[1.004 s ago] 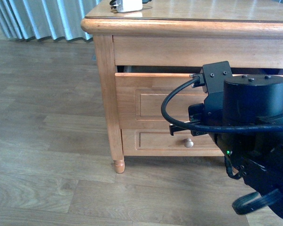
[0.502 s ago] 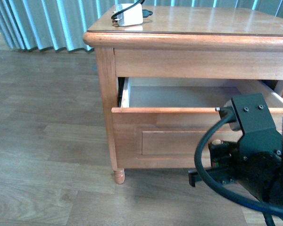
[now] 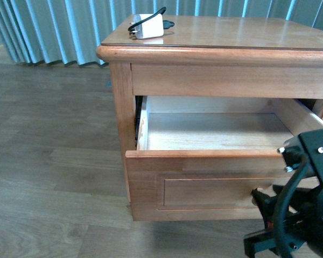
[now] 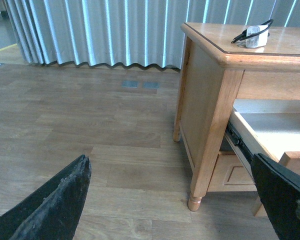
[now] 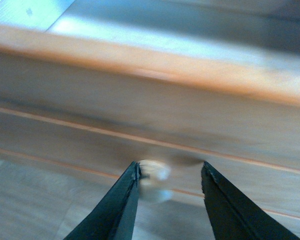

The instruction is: Put charger into drawer

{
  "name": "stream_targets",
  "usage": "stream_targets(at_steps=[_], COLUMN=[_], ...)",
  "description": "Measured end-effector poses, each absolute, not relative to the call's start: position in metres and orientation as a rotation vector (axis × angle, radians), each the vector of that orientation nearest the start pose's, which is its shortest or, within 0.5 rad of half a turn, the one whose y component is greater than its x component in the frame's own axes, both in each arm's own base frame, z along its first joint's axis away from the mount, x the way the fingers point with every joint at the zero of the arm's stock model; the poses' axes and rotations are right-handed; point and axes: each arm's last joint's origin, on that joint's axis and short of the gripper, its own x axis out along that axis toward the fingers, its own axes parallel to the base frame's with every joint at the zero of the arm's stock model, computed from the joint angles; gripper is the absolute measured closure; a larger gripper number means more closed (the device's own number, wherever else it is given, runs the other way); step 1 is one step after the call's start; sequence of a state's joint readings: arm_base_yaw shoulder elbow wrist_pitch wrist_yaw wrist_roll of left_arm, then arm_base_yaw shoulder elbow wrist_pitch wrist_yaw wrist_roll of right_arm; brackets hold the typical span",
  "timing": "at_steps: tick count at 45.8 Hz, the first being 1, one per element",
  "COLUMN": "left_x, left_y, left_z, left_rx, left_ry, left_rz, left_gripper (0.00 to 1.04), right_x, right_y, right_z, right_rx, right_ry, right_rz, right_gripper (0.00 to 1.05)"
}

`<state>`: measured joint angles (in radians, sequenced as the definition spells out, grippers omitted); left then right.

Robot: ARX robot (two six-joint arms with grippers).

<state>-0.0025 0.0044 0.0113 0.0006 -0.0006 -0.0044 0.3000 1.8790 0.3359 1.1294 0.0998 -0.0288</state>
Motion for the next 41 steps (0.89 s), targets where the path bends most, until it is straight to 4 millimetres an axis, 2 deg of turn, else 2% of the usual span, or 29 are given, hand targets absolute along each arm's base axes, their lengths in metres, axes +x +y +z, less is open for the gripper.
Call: stream_targets(at_steps=[7,12,18,29,33,41], left_x=[0.097,0.097,0.097,0.097,0.097,0.097], left_y=[0.0,0.0,0.0,0.0,0.0,0.0], left_z=[0.167,0.167,0.167,0.167,0.167,0.167], left_rx=[-0.004,-0.004,-0.004,-0.004,-0.004,-0.004], left_ry=[-0.007,-0.007,-0.007,-0.007,-0.007,-0.007], left_rz=[-0.002,-0.003,-0.002,-0.002,-0.002,-0.002], left_gripper=[0.06,0.06,0.06,0.06,0.06,0.06], right_x=[0.241,0.227,0.211,0.191,0.178,0.147], right_y=[0.06,0.056,0.044,0.013,-0.007,-0.026], right_z=[0.086,0.092,0.11,0.15,0.169,0.192], right_rx=[-0.112,-0.126,-0.124,-0.084,-0.054,-0.049], right_ry=[0.362,0.374,0.38,0.332,0.3,0.199], right_rz=[0.123,0.169,0.202,0.167,0.131,0.104], right_gripper=[0.45,0.28,0.06,0.08,0.08,0.08])
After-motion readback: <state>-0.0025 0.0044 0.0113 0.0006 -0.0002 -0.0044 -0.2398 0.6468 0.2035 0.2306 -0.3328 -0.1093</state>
